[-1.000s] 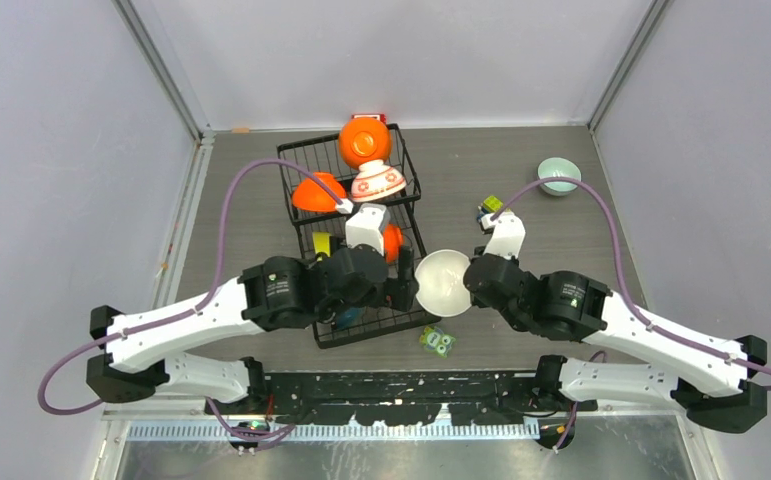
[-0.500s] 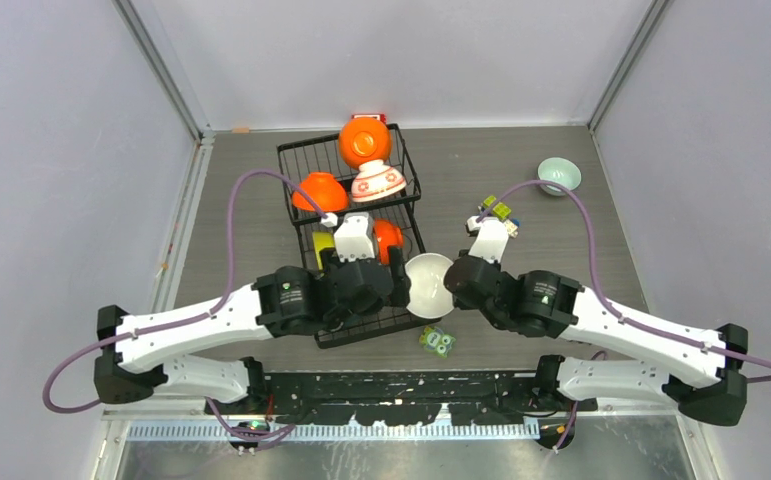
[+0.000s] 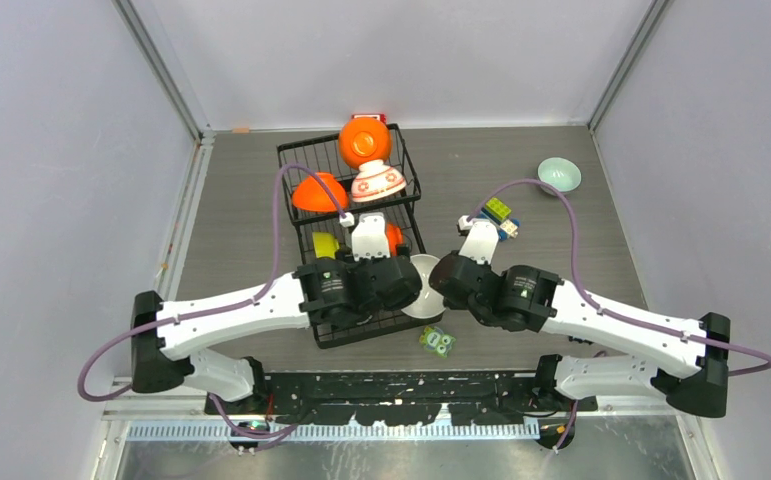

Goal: Unload the bowls from the dish rack
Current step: Place the bowl at the center of the board.

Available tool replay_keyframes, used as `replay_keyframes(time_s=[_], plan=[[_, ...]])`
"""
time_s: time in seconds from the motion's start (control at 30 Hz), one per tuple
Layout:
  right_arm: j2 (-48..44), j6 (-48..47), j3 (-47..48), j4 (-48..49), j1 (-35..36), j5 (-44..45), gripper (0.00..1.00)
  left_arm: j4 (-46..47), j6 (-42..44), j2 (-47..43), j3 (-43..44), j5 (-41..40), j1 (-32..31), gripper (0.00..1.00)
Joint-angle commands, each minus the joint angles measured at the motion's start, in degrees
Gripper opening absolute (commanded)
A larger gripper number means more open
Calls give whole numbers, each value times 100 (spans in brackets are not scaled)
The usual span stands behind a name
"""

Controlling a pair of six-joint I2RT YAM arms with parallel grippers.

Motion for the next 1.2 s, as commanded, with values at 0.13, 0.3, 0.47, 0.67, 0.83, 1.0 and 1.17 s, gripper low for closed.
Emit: replay_keyframes(time_s=[0.13, 0.3, 0.47, 0.67, 0.83, 1.0, 1.17], plan=[[59, 464, 514, -72, 6, 283, 1, -760, -463, 512, 647, -350, 50, 58], [55, 507, 542, -173, 8, 337, 1, -739, -513, 586, 671, -312, 58, 41], [63, 507, 542, -176, 3, 347, 1, -699, -524, 599, 680, -249, 61, 33], [107, 482, 591, -121, 4, 293, 1, -542, -426, 598, 620, -109, 59, 1], [63, 289, 632, -59, 5, 145, 13, -436, -410, 523, 517, -36, 67, 0], [-160, 69, 591, -180, 8, 66, 43, -219, -494, 342, 287, 392, 210, 0], [-354, -31, 518, -228, 5, 95, 49, -127, -625, 246, 170, 678, 338, 0]])
